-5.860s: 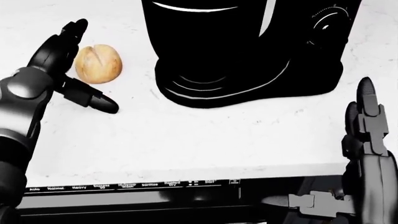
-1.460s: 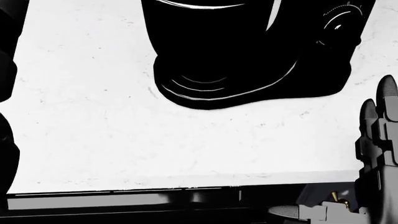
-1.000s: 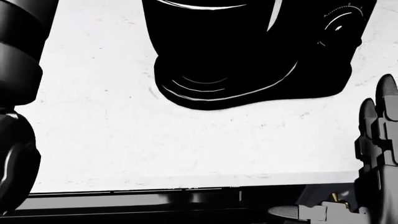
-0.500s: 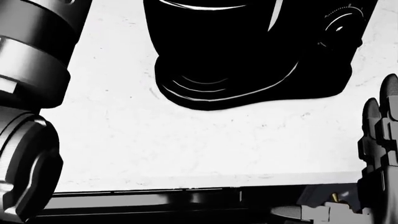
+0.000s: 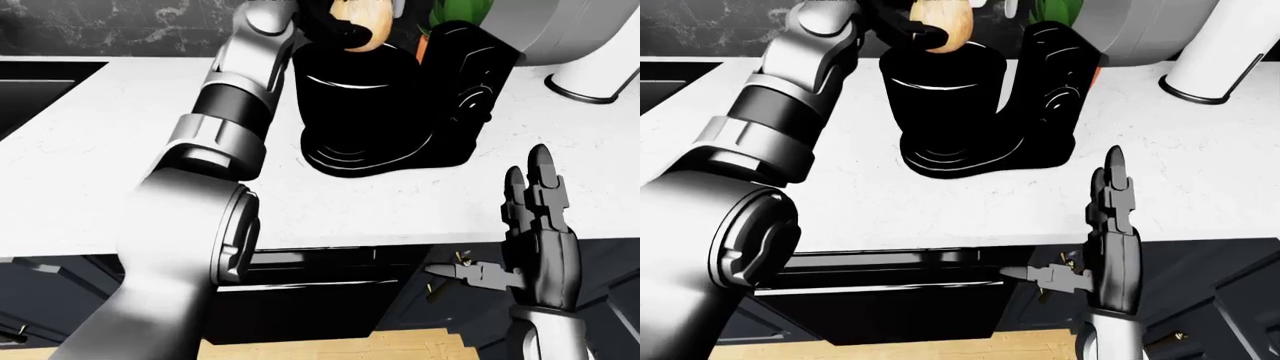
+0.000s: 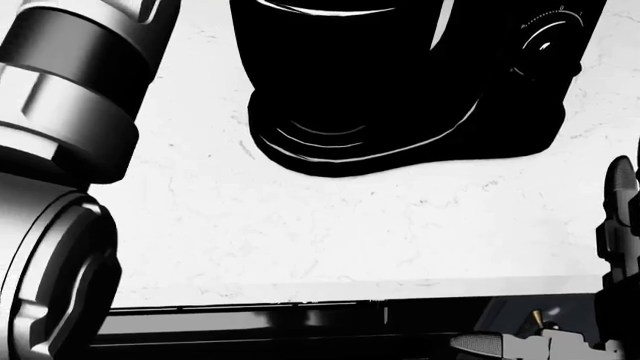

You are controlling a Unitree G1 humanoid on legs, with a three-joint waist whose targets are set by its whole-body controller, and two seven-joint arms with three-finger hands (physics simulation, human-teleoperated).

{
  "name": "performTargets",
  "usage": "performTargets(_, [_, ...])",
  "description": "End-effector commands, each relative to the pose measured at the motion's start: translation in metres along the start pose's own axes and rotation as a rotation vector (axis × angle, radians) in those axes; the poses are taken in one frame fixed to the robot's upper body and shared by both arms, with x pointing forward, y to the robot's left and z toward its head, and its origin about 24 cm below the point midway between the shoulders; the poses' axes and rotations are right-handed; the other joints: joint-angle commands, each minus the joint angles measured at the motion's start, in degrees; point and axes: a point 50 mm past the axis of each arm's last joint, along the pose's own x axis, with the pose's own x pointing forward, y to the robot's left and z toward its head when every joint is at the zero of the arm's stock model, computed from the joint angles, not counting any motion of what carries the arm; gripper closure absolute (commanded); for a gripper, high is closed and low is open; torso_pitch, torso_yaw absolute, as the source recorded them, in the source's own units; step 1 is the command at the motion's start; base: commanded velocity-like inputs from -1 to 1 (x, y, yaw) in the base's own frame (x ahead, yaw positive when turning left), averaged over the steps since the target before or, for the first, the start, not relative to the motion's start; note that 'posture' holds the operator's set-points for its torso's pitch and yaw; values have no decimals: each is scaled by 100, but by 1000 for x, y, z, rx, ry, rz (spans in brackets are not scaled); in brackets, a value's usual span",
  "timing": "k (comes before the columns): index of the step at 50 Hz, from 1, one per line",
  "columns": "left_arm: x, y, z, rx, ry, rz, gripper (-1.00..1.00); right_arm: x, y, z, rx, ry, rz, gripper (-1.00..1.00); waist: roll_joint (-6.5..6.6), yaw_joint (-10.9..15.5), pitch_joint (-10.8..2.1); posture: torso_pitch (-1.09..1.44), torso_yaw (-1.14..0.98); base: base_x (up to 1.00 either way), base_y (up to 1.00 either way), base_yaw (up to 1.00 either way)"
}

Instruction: Place the bread in the stand mixer bowl.

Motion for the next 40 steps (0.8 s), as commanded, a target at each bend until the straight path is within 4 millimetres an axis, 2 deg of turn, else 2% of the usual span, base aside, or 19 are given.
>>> performTargets(1, [0, 8, 30, 12, -107, 32, 100, 1, -1, 13, -4, -76, -4, -100, -20, 0, -140, 0, 0, 0, 0, 0])
performTargets(17, [0, 8, 24, 41, -85, 43, 100, 1, 0, 12, -2, -76, -3, -100, -21, 1, -146, 0, 0, 0, 0, 0])
performTargets(18, [0, 9, 23, 43, -82, 46, -24, 1, 0, 11, -2, -76, -2, -100, -21, 0, -146, 0, 0, 0, 0, 0])
performTargets(19, [0, 9, 24, 43, -82, 48, -18, 2, 0, 11, -2, -75, -1, -100, -20, -1, -145, 0, 0, 0, 0, 0])
performTargets(21, [0, 10, 25, 44, -81, 53, -100, 2, 0, 12, -1, -76, -1, -100, -19, -2, -146, 0, 0, 0, 0, 0])
performTargets(40, [-1, 20, 28, 34, -87, 73, -100, 3, 3, 10, 0, -75, 3, -100, -9, -7, -143, 0, 0, 0, 0, 0])
